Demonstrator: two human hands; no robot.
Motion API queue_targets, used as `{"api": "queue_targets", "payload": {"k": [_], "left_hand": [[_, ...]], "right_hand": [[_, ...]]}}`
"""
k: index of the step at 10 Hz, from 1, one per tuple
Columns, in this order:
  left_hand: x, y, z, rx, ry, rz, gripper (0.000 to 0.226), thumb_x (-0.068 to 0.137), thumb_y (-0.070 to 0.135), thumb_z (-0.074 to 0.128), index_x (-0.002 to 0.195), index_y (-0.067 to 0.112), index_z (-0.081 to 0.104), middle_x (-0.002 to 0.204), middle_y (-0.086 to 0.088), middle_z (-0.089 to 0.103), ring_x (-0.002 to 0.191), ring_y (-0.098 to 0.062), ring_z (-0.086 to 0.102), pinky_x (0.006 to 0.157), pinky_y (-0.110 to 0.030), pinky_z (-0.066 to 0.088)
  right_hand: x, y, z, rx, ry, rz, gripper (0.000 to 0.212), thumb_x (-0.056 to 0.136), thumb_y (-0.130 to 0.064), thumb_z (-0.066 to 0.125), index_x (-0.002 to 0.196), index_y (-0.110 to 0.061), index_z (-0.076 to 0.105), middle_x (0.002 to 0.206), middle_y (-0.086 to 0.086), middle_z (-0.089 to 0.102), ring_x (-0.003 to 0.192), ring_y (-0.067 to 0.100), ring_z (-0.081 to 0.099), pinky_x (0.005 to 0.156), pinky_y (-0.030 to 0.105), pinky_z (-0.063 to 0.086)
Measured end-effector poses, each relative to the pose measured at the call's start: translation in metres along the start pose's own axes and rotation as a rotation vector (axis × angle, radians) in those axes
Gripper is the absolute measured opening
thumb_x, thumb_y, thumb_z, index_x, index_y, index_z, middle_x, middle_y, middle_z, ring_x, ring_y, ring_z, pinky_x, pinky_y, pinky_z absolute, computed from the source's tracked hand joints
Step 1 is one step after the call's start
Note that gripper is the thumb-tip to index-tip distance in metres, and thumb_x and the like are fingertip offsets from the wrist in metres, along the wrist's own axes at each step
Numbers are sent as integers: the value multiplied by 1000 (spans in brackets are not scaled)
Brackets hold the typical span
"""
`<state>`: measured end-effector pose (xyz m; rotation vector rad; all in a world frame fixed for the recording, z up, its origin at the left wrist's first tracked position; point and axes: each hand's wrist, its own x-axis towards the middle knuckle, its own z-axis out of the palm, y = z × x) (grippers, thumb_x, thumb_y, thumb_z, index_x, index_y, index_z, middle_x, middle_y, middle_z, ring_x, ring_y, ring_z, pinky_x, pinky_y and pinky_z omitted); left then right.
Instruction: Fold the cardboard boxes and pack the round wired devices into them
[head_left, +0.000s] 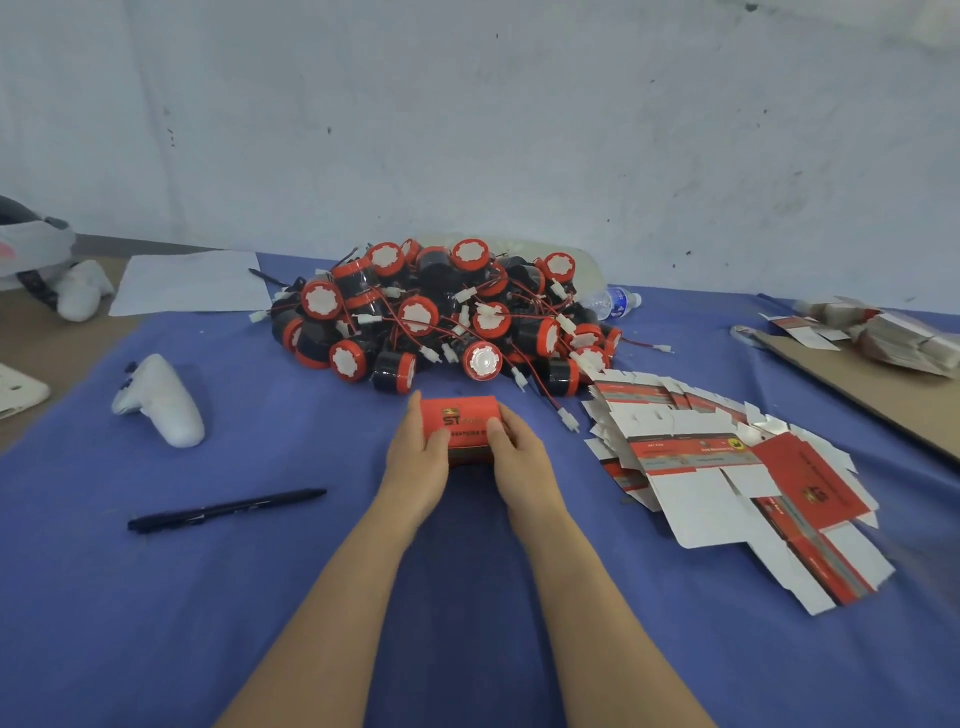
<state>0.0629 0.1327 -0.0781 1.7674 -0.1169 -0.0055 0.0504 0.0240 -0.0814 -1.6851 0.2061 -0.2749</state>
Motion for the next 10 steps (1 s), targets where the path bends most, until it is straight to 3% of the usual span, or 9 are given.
{"api": "queue_targets", "payload": {"k": [1,2,3,4,6,7,8,9,10], "left_hand": [[-8,28,11,-193,15,100,48,105,28,33,150,37,19,155,5,25,139,-17,35,111,-42,37],[-21,74,44,-301,-40,206,45,104,21,39,145,36,32,141,4,41,121,-16,53,90,-35,55],[-44,131,111,-366,-186,263,50,101,17,45,148,24,31,136,-8,52,119,-24,57,95,-46,52],[-104,190,203,-474,-404,260,38,100,19,49,137,17,42,121,-6,57,101,-18,63,75,-32,60],[-288,266,363,-319,-971,379,32,100,21,45,128,10,57,129,-9,60,119,-22,56,102,-33,43],[-369,269,401,-115,-1349,309,51,103,40,35,140,8,47,144,-9,49,131,-24,46,110,-39,36],[-404,259,420,-90,-1493,138,62,102,49,28,148,9,33,152,-9,39,138,-26,38,114,-43,32],[-394,255,407,-188,-1478,45,59,102,50,28,141,10,46,143,-10,50,128,-27,50,108,-44,40],[-355,259,384,-391,-1362,11,43,102,45,34,102,19,68,113,-6,69,99,-18,65,86,-31,51]], "right_hand": [[-10,-18,-13,194,66,15,26,102,-28,42,125,-31,53,102,-11,67,96,10,62,83,24,50],[-22,-49,-62,261,255,-120,20,100,-24,47,117,-32,54,95,-5,68,84,11,66,71,24,56],[-57,-85,-145,200,526,-242,15,100,-24,49,109,-34,53,83,-3,67,69,5,65,67,25,56],[-117,-115,-246,98,829,-282,18,100,-26,47,115,-23,56,102,3,67,89,15,63,84,40,52],[-291,-143,-421,-356,1437,-11,42,101,-17,37,141,-4,38,139,14,49,129,27,44,97,22,30],[-356,-140,-455,-495,1626,323,57,99,-14,35,152,-10,15,159,17,11,147,31,7,117,38,7],[-383,-130,-458,-594,1720,389,62,97,-10,35,153,-18,9,160,12,-11,147,31,-11,117,45,-1],[-369,-123,-447,-567,1648,141,54,97,-6,35,149,-14,24,159,12,13,147,27,9,116,34,9],[-331,-128,-423,-293,1440,-132,40,99,-9,37,139,-12,42,130,1,53,125,15,47,100,23,34]]}}
